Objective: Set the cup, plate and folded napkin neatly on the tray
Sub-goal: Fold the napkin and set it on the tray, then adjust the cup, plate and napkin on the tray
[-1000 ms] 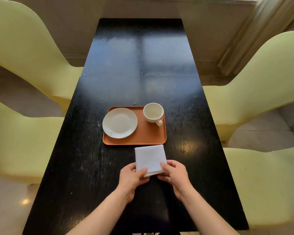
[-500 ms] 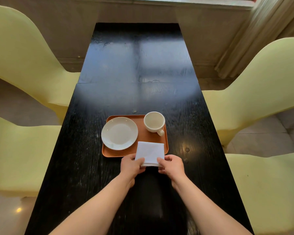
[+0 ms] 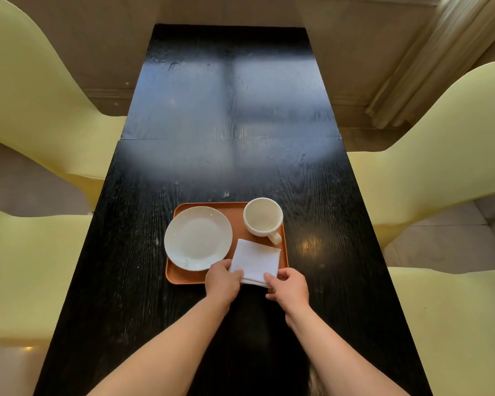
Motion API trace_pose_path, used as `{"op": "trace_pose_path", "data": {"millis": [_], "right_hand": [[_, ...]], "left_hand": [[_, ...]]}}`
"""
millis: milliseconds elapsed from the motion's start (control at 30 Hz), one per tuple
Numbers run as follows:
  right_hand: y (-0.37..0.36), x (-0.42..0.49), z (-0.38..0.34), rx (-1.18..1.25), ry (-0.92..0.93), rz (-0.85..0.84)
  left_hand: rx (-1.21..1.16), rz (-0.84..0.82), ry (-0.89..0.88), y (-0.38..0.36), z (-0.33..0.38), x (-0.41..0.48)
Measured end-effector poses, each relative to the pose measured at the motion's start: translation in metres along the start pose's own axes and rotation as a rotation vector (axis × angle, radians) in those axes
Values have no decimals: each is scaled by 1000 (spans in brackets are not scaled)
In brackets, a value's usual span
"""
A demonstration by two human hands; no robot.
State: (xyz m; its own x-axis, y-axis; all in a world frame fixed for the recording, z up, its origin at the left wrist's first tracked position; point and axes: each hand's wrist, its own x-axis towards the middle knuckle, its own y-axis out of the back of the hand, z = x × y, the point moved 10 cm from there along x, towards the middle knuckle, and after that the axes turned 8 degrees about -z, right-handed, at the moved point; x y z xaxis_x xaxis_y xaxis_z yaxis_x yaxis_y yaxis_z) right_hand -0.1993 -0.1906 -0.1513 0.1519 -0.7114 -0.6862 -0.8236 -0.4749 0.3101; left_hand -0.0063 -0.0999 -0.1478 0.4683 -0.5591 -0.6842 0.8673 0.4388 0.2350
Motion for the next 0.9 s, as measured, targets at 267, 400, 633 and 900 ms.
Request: {"op": "trace_pose_path", "data": {"millis": [267, 400, 633, 900], "right_hand": [[7, -6, 3, -13, 25, 32], [18, -12, -1, -21, 59, 93], [29, -9, -32, -49, 145, 125], [23, 4, -65, -116, 205, 190]], "left_hand": [[124, 29, -84, 10, 6, -11], [193, 101, -117, 34, -2, -24], [429, 287, -182, 99, -8, -46], [359, 280, -177, 120, -12, -36]]}}
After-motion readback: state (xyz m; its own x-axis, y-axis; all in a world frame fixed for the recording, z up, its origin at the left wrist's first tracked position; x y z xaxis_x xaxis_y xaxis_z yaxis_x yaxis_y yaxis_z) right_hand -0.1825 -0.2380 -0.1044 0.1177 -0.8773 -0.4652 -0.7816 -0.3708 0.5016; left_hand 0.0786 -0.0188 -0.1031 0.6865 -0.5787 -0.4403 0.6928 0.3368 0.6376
